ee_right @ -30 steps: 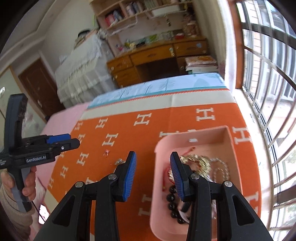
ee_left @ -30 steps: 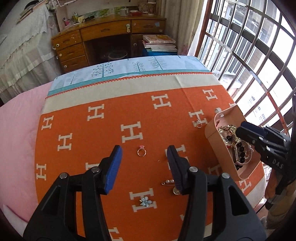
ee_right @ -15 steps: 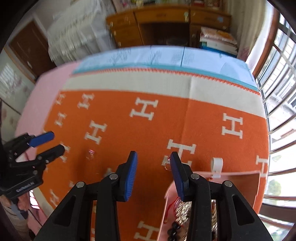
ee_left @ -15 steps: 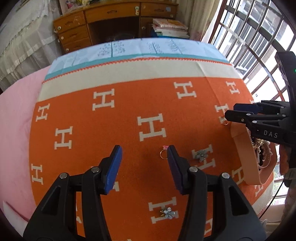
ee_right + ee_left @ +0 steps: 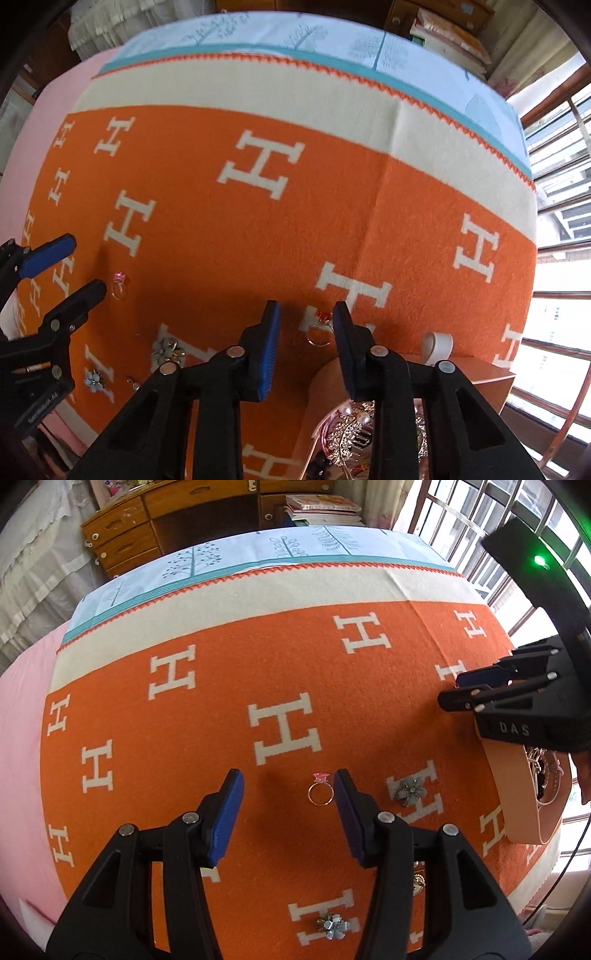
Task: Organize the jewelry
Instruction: 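Grasp the pink-stone ring with the left gripper while the right gripper grasps the other ring, then carry the ring into the pink box with the left gripper while the right drops its ring there, then withdraw both open grippers from the pink box toward the brooches, then grasp a blue flower brooch with the left gripper while the right grasps the other flower brooch, then lower the flower brooch into the pink box with the left gripper while the right drops its brooch in, then withdraw both open grippers toward the pearl pin and coin pendant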
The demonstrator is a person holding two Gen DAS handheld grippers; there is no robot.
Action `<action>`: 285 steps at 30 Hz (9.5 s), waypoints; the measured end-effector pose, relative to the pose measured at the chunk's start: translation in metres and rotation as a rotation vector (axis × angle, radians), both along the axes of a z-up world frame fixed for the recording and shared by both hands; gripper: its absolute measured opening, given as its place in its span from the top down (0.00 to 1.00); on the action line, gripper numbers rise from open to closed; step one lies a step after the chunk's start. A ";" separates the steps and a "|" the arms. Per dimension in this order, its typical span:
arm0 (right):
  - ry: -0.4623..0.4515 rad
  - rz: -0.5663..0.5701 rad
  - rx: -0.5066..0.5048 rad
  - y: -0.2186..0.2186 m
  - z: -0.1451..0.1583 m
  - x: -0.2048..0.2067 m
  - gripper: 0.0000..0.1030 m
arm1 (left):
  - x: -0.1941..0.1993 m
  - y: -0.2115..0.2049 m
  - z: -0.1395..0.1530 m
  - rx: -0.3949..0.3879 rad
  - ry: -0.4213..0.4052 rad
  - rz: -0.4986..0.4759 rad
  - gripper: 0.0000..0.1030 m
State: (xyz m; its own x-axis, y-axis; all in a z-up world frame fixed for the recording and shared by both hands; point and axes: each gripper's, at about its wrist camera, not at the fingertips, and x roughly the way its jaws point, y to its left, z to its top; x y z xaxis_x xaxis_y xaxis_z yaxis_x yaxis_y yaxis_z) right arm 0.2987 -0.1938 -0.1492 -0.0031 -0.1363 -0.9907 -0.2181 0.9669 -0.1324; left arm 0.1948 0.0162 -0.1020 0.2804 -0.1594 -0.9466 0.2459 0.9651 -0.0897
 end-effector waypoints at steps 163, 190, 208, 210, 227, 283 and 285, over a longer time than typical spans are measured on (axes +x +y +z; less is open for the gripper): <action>-0.478 0.025 0.257 0.064 0.011 -0.143 0.69 | -0.130 0.008 -0.025 -0.183 -0.212 -0.103 0.76; -0.707 -0.027 0.420 -0.014 0.191 -0.223 0.81 | -0.147 -0.004 0.145 -0.258 -0.350 -0.061 0.86; -0.701 -0.171 0.333 -0.131 0.241 -0.209 0.81 | -0.065 -0.145 0.161 -0.245 -0.325 -0.167 0.86; -0.622 -0.207 0.343 -0.144 0.214 -0.200 0.81 | -0.055 -0.154 0.135 -0.248 -0.275 -0.166 0.86; -0.476 -0.302 0.283 -0.170 0.091 -0.152 0.66 | -0.012 -0.194 0.027 -0.188 -0.059 -0.195 0.69; -0.578 -0.086 0.530 -0.015 0.057 -0.221 0.66 | -0.144 -0.061 -0.017 -0.057 -0.202 -0.067 0.71; -0.580 -0.083 0.530 -0.016 0.058 -0.222 0.66 | -0.146 -0.063 -0.016 -0.062 -0.208 -0.082 0.84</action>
